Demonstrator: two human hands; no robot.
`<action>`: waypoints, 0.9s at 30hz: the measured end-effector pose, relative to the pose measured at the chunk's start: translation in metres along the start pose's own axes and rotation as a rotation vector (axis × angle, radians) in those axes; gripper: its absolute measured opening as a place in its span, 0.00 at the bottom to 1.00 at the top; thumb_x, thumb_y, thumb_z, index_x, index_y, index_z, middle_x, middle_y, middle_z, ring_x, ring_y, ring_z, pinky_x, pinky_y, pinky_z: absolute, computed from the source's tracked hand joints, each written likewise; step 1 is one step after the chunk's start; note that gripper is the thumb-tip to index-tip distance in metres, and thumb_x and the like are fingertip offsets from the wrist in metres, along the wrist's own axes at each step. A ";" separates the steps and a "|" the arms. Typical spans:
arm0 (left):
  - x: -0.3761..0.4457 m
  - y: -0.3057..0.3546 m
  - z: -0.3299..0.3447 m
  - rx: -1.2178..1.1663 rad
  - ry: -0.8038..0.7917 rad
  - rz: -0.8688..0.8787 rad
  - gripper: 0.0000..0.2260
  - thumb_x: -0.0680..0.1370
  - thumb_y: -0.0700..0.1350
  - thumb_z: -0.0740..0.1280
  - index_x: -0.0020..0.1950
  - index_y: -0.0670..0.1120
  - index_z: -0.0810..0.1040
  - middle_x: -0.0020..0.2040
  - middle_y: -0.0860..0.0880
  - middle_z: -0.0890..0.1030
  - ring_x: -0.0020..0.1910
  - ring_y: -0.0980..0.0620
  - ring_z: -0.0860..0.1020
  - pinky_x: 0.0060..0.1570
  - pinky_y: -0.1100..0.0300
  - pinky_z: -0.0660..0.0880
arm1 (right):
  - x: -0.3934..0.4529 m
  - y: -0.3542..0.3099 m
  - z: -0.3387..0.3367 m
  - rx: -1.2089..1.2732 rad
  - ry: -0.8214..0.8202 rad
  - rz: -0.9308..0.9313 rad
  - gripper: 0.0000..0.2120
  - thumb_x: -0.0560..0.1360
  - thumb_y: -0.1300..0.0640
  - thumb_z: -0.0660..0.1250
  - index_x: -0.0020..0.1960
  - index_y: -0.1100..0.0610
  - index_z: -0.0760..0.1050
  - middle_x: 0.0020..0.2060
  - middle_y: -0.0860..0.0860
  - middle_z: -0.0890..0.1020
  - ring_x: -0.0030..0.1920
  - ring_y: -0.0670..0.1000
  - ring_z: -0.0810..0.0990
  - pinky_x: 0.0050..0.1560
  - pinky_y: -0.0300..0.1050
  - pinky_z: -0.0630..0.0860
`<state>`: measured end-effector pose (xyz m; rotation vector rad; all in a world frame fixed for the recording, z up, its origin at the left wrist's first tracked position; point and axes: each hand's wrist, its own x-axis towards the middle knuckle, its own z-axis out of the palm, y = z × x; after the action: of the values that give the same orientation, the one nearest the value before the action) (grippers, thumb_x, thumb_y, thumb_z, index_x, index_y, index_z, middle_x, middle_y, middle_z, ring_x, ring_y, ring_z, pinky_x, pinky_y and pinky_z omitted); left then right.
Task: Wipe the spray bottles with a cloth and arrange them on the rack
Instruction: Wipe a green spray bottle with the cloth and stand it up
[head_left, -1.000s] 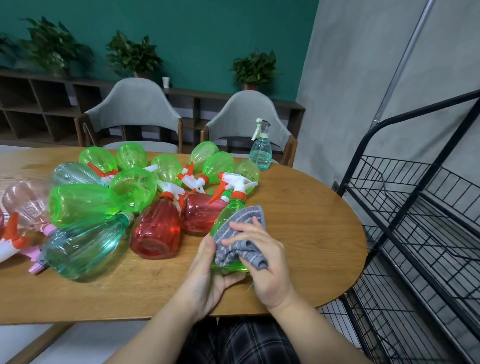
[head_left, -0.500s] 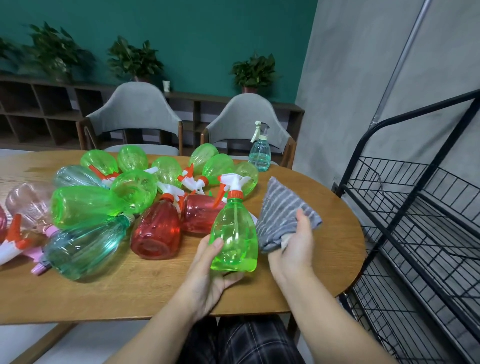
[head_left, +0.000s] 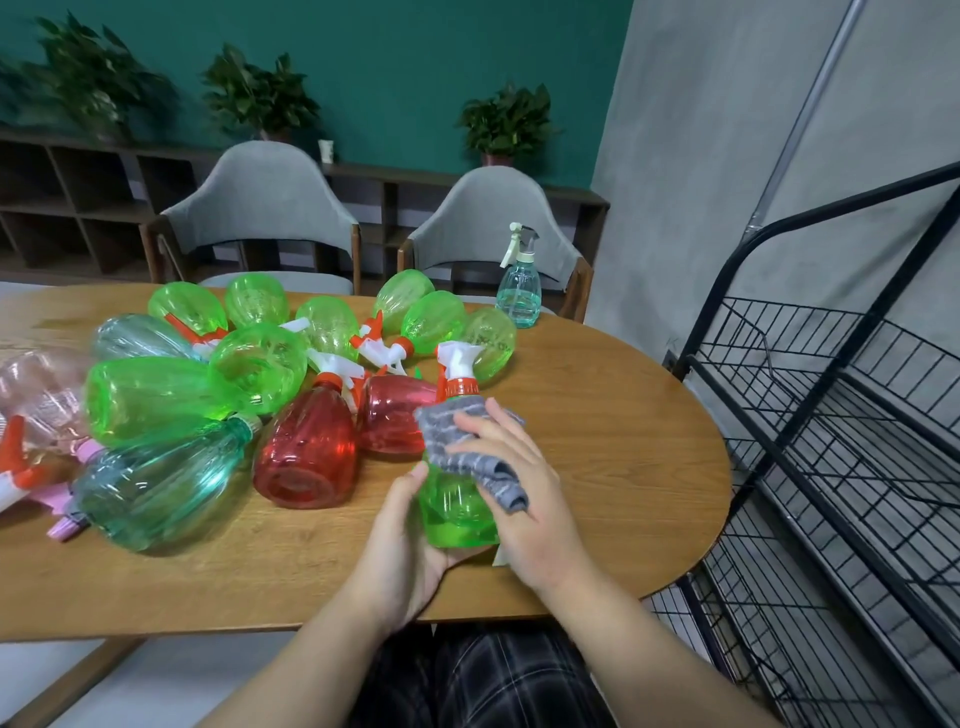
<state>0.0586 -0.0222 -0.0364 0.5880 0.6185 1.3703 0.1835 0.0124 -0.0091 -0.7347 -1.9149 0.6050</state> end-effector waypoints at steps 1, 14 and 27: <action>0.000 0.000 0.000 0.010 -0.001 0.010 0.23 0.78 0.54 0.60 0.68 0.42 0.73 0.59 0.38 0.81 0.54 0.43 0.82 0.42 0.49 0.81 | -0.003 0.001 0.001 -0.004 0.002 -0.050 0.14 0.74 0.64 0.65 0.54 0.49 0.79 0.62 0.40 0.77 0.73 0.45 0.63 0.73 0.45 0.58; 0.004 -0.004 -0.001 0.058 0.082 0.014 0.53 0.53 0.65 0.82 0.71 0.41 0.70 0.63 0.37 0.79 0.57 0.39 0.80 0.47 0.43 0.81 | -0.011 -0.021 -0.019 0.627 0.324 0.375 0.14 0.64 0.50 0.65 0.38 0.62 0.75 0.34 0.60 0.80 0.43 0.58 0.80 0.53 0.52 0.74; 0.001 0.000 0.001 0.013 0.012 -0.006 0.29 0.65 0.57 0.74 0.63 0.44 0.80 0.54 0.42 0.84 0.47 0.47 0.84 0.39 0.50 0.82 | 0.020 -0.029 0.006 0.212 0.185 0.435 0.23 0.73 0.42 0.58 0.60 0.54 0.77 0.53 0.51 0.82 0.56 0.49 0.79 0.60 0.48 0.74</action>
<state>0.0591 -0.0216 -0.0354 0.5876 0.6389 1.3657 0.1641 0.0055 0.0201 -1.0384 -1.4998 0.9564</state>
